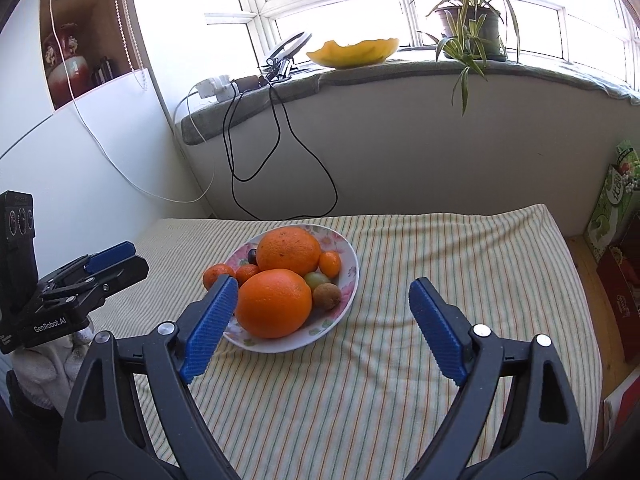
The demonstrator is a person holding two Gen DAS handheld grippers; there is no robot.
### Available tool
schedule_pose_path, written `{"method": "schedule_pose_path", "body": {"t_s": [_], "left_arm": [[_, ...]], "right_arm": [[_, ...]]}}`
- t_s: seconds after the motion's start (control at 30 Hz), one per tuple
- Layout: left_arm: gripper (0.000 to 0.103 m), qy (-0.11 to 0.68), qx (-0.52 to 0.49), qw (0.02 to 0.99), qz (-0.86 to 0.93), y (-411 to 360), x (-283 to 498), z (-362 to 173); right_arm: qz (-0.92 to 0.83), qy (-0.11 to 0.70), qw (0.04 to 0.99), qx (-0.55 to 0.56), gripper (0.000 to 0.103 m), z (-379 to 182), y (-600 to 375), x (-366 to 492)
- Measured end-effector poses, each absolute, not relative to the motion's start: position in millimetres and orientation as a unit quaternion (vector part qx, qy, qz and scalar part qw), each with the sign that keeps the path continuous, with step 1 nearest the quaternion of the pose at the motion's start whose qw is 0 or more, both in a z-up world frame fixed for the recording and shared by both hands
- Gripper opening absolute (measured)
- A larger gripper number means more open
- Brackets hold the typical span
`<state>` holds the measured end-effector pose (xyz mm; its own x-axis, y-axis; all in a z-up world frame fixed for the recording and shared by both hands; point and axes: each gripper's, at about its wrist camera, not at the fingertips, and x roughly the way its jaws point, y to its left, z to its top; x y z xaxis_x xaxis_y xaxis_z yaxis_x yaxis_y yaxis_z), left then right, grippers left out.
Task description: Organize fruits
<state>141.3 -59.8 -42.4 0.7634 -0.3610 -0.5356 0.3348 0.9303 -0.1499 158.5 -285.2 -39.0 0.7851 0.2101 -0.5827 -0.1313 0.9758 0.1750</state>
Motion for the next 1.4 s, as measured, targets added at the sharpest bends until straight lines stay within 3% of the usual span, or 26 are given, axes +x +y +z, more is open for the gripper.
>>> {"method": "schedule_pose_path", "body": {"t_s": [1.4], "left_arm": [[0.082,0.282,-0.026,0.948,-0.143,-50.9,85.4,-42.2]], "right_arm": [[0.058,0.280,0.956,0.068,0.090,-36.7,-275.7,100.8]]}}
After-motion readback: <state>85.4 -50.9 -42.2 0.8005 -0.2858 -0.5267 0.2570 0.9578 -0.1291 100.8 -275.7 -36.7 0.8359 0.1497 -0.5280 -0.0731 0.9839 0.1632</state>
